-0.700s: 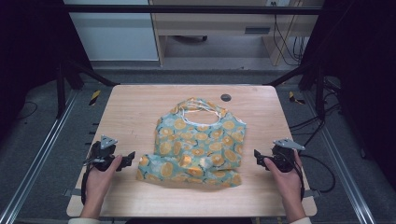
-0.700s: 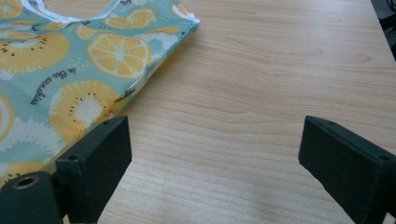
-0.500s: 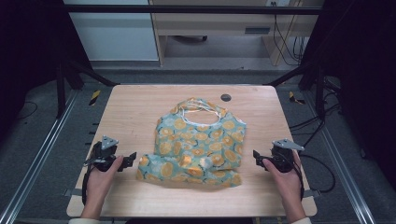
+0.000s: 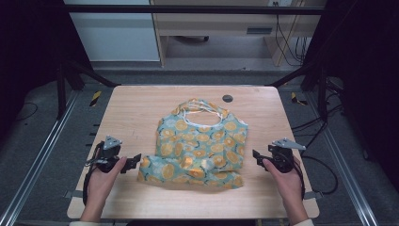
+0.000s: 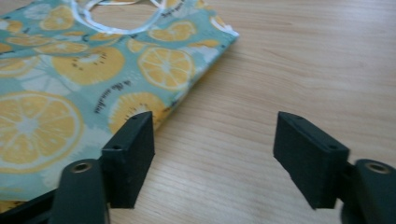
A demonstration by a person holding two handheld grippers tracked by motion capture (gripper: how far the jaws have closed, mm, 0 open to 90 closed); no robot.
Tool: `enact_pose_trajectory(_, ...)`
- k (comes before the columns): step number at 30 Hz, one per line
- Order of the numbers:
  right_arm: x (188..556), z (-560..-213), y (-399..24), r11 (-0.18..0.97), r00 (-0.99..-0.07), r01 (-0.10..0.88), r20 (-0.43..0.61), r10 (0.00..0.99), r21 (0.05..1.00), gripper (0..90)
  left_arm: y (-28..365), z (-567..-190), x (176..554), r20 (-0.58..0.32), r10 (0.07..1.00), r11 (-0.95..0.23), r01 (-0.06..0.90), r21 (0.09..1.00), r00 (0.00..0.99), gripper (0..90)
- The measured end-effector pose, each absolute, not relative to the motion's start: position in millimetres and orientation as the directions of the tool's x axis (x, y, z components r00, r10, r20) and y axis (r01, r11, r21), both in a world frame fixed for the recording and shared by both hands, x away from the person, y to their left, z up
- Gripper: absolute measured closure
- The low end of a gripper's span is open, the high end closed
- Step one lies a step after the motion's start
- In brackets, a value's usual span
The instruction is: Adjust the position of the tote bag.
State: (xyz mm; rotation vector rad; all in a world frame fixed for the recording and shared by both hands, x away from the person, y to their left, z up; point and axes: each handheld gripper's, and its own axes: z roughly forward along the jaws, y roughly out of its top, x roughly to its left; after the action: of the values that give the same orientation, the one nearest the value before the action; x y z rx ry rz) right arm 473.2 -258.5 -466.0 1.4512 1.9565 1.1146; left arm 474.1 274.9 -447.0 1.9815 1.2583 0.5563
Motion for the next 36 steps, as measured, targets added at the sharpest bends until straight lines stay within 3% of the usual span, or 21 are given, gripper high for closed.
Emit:
enact_pose_trajectory(7, 496.5, -449.4, -244.0, 0.177, -0.398, 0.554, 0.072, 0.915, 0.813, 45.0, 257.9, -435.1, 494.6, 0.003, 0.876, -0.319, 0.573, 0.755, 0.483, 7.1)
enact_pose_trajectory(14, 532.3, -437.8, -235.7, 0.198, -0.406, 0.571, 0.065, 0.912, 0.796, 49.2, 246.7, -418.7, 516.3, 0.022, 0.859, -0.352, 0.56, 0.75, 0.511, 7.0)
enact_pose_trajectory(25, 600.8, -449.4, -226.0, 0.188, -0.374, 0.673, 0.11, 0.921, 0.715, 37.6, 241.9, -415.1, 521.2, 0.014, 0.859, -0.345, 0.559, 0.754, 0.512, 6.7)
enact_pose_trajectory(36, 615.6, -469.0, -222.8, 0.152, -0.332, 0.735, 0.155, 0.931, 0.661, 29.5, 225.0, -417.4, 520.4, 0.033, 0.837, -0.387, 0.548, 0.741, 0.546, 5.8)
